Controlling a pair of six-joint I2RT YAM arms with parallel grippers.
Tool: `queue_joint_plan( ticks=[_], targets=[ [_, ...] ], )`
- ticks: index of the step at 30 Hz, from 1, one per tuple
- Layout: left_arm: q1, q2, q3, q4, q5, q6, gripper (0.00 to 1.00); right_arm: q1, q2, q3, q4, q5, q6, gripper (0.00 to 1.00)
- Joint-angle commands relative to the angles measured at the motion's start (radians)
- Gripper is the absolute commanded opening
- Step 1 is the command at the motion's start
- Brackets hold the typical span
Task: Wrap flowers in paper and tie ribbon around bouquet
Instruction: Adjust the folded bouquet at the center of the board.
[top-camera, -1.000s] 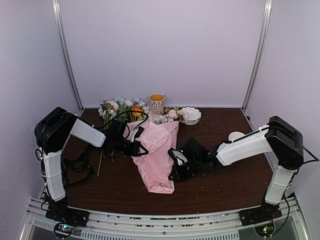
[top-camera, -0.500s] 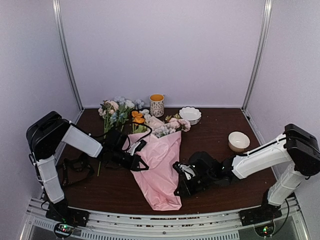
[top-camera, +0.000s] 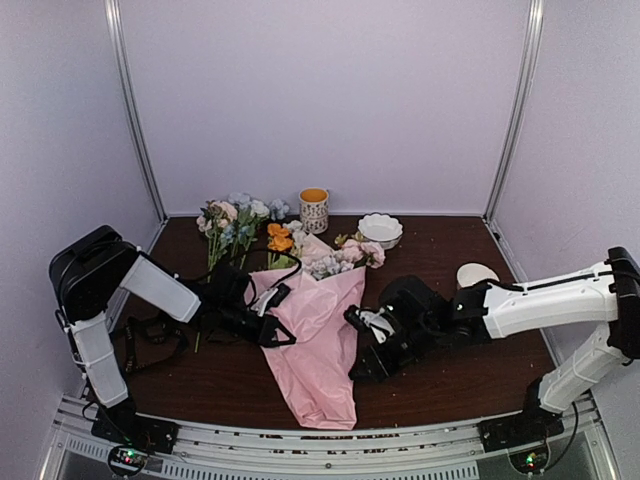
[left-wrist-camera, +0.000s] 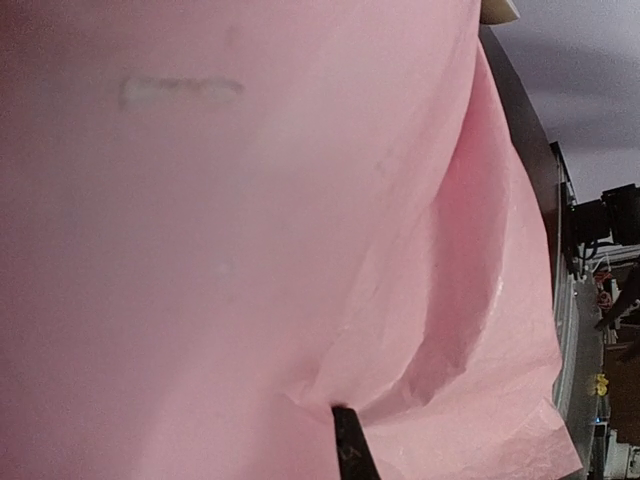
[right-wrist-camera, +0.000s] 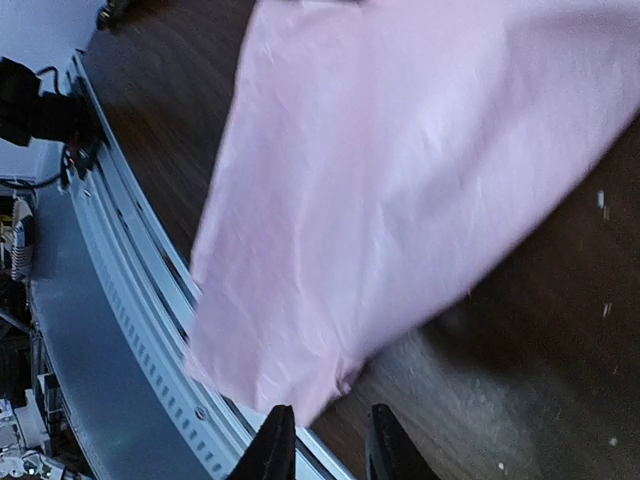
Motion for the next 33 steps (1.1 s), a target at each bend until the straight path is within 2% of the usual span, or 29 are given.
queue_joint_plan(
  ticks=[1,7,12,14,16,19,22,24,27,28,29,30,31,33],
  targets=[
    [0.009,0.019,-0.050,-0.131,-0.121,0.010,0.00,-0.012,0.093,0.173,0.070,0.086,-0.102,0.26],
    [0.008,-0.066,-0.080,-0.119,-0.185,0.015,0.00,-0.017,0.296,0.290,0.070,0.113,-0.120,0.23],
    [0.009,-0.183,-0.095,-0.094,-0.206,0.067,0.00,-0.009,0.406,0.290,0.083,0.109,-0.123,0.18],
    [0.009,-0.193,-0.085,-0.081,-0.201,0.080,0.12,-0.007,0.442,0.279,0.083,0.111,-0.122,0.17],
    [0.008,-0.195,-0.060,-0.080,-0.197,0.090,0.31,-0.003,0.453,0.265,0.084,0.120,-0.120,0.16],
    [0.010,-0.193,-0.010,-0.088,-0.196,0.105,0.49,0.004,0.449,0.252,0.085,0.134,-0.118,0.16],
    [0.011,-0.189,0.051,-0.121,-0.213,0.129,0.55,0.008,0.445,0.254,0.075,0.152,-0.124,0.16],
    [0.020,-0.184,0.087,-0.140,-0.233,0.142,0.56,0.008,0.447,0.258,0.071,0.155,-0.127,0.16],
    [0.037,-0.175,0.124,-0.134,-0.243,0.139,0.53,0.012,0.455,0.258,0.070,0.154,-0.127,0.15],
    [0.042,-0.172,0.134,-0.132,-0.248,0.137,0.48,0.013,0.460,0.258,0.069,0.153,-0.127,0.16],
    [0.045,-0.169,0.145,-0.130,-0.246,0.136,0.39,0.014,0.464,0.258,0.068,0.154,-0.127,0.15],
    [0.046,-0.167,0.151,-0.125,-0.240,0.138,0.23,0.015,0.468,0.257,0.066,0.154,-0.128,0.15],
    [0.046,-0.164,0.157,-0.125,-0.226,0.144,0.02,0.017,0.471,0.255,0.066,0.155,-0.128,0.15],
    [0.047,-0.162,0.165,-0.141,-0.220,0.151,0.00,0.021,0.470,0.249,0.070,0.155,-0.126,0.15]
  ],
)
